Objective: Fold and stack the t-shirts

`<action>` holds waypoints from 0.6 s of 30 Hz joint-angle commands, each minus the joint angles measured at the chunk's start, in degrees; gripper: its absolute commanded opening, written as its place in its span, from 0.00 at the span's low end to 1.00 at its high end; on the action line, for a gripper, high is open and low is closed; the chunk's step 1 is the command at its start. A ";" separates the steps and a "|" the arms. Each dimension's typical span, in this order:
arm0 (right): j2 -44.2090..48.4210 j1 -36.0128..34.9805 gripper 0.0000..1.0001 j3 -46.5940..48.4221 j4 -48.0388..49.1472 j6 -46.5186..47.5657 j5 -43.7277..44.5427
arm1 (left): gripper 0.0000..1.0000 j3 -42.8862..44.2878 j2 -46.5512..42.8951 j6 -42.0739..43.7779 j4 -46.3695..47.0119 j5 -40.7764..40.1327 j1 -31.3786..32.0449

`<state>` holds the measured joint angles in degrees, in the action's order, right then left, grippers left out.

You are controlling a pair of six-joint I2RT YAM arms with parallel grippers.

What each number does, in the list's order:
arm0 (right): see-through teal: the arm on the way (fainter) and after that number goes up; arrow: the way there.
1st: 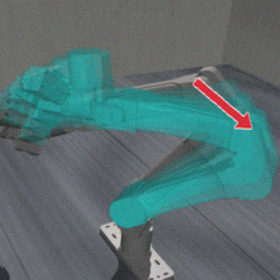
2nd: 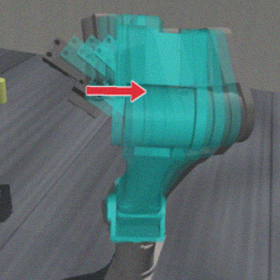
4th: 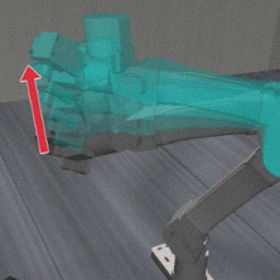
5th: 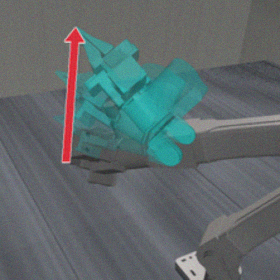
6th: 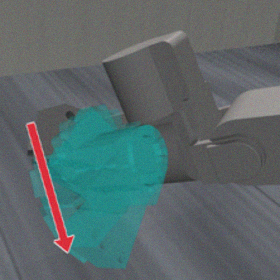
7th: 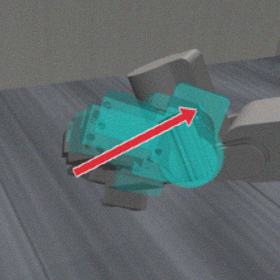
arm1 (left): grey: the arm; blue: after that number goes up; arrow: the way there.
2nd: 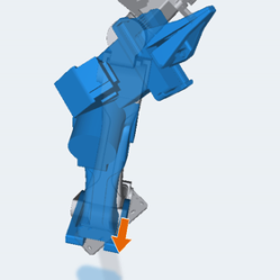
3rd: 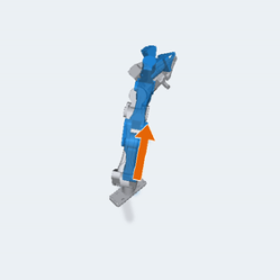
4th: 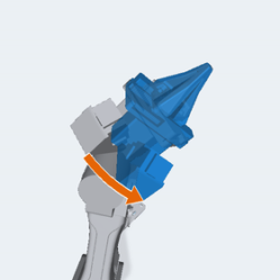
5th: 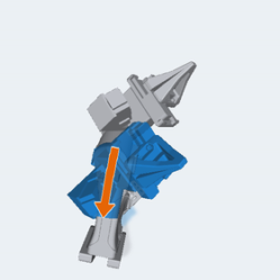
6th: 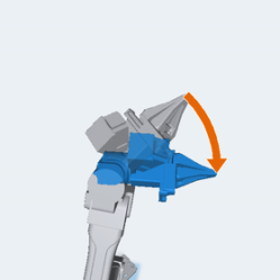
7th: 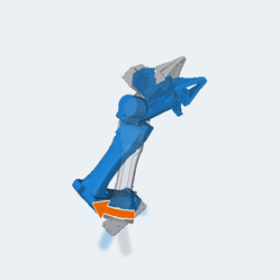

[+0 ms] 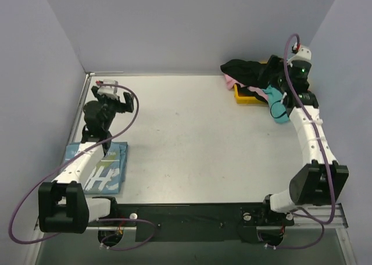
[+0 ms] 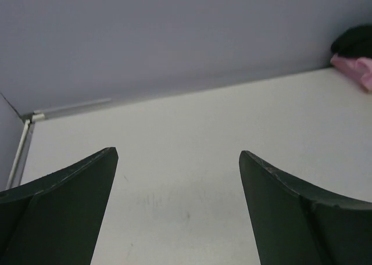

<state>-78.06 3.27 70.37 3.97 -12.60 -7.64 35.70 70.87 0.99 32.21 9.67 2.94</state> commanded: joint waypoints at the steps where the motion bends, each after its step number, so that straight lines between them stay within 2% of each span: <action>1: -15.67 0.24 0.88 14.40 -13.89 -12.16 6.40 | 0.97 11.39 -0.30 -4.14 -13.73 -0.53 0.49; 4: -28.32 1.21 0.81 24.18 -14.25 -20.51 9.12 | 0.97 15.26 3.56 -7.32 -15.77 1.39 0.84; 6: -36.66 1.39 0.79 32.43 -14.16 -22.81 9.13 | 0.97 15.88 5.06 -6.27 -15.59 5.42 1.54; 10: -52.67 1.57 0.76 56.56 -16.09 -26.15 9.83 | 0.97 18.77 8.22 -4.42 -18.05 8.42 4.26; 12: -58.49 1.57 0.75 63.53 -16.45 -26.86 11.75 | 0.97 20.19 9.72 -4.51 -19.37 9.05 5.32; 16: -62.64 2.26 0.66 64.37 -10.92 -29.05 17.12 | 0.97 20.90 11.48 -6.00 -18.58 7.64 6.64; 18: -64.40 3.23 0.60 64.80 -9.51 -31.78 16.87 | 0.97 22.21 12.88 -10.03 -18.32 6.85 6.64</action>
<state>-142.39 5.10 131.04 -9.65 -38.65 4.47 52.86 82.89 -4.16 12.51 16.16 9.43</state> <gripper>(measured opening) 0.638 0.971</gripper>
